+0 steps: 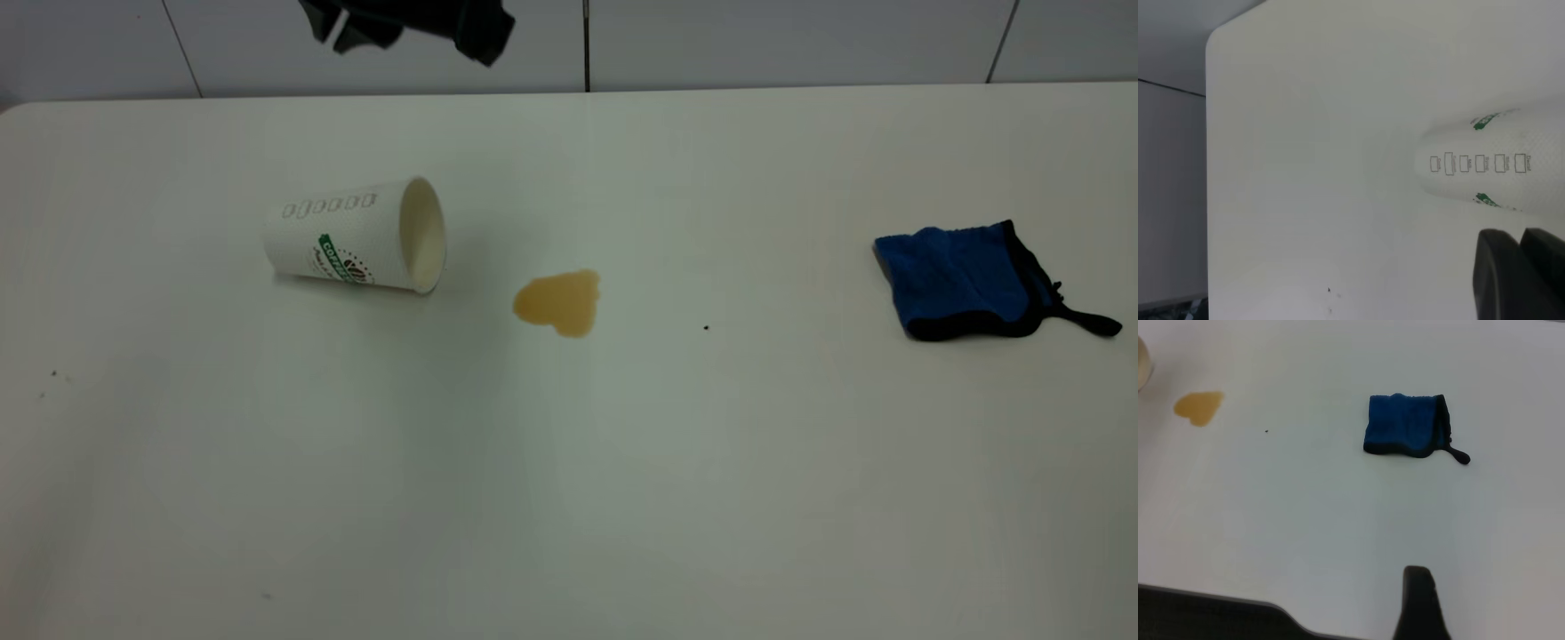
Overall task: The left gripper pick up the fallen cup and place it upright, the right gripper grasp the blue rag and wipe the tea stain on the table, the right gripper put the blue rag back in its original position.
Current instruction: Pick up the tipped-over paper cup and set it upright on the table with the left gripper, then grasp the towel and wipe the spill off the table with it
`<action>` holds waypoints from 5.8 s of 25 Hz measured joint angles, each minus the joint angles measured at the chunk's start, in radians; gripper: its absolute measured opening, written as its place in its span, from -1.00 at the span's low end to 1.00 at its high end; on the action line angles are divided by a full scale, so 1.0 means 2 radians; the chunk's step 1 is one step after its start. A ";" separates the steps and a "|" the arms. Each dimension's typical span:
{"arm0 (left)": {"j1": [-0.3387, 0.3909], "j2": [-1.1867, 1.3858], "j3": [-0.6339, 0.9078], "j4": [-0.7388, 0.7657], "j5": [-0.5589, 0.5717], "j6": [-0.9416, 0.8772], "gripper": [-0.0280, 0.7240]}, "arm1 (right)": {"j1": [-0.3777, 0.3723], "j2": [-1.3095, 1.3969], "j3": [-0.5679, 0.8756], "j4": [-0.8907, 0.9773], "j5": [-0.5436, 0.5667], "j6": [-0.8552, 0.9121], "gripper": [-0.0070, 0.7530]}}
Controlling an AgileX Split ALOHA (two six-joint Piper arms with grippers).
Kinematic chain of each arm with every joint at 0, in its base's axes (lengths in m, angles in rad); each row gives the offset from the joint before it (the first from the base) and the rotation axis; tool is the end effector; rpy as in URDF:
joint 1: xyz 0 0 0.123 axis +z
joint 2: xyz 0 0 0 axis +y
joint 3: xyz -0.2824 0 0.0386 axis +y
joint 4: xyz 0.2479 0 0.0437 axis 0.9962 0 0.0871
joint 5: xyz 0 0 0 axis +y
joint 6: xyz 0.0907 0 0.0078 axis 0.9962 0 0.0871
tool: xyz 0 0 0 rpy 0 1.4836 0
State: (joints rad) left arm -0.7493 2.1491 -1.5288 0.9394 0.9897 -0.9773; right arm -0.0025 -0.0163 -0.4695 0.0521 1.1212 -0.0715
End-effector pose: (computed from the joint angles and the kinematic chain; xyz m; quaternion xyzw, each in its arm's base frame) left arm 0.3596 -0.2505 0.1658 0.1363 0.9129 0.2334 0.3059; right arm -0.0066 0.0043 0.2639 -0.0317 0.8712 0.0079 0.4898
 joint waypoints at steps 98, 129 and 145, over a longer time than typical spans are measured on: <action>0.296 0.273 -0.431 -0.588 0.064 0.489 -0.78 | 0.000 0.000 0.000 0.000 0.000 0.000 0.52; 0.296 0.189 -0.443 -0.609 0.089 0.523 0.28 | 0.000 0.000 0.000 0.000 0.000 0.000 0.52; 0.296 -0.028 -0.386 -0.501 0.089 0.513 0.28 | 0.000 0.000 0.000 0.000 0.000 0.000 0.52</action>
State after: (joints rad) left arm -0.1574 2.0928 -2.2998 -0.0624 1.1676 0.0490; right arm -0.0025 -0.0163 -0.4695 0.0521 1.1212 -0.0707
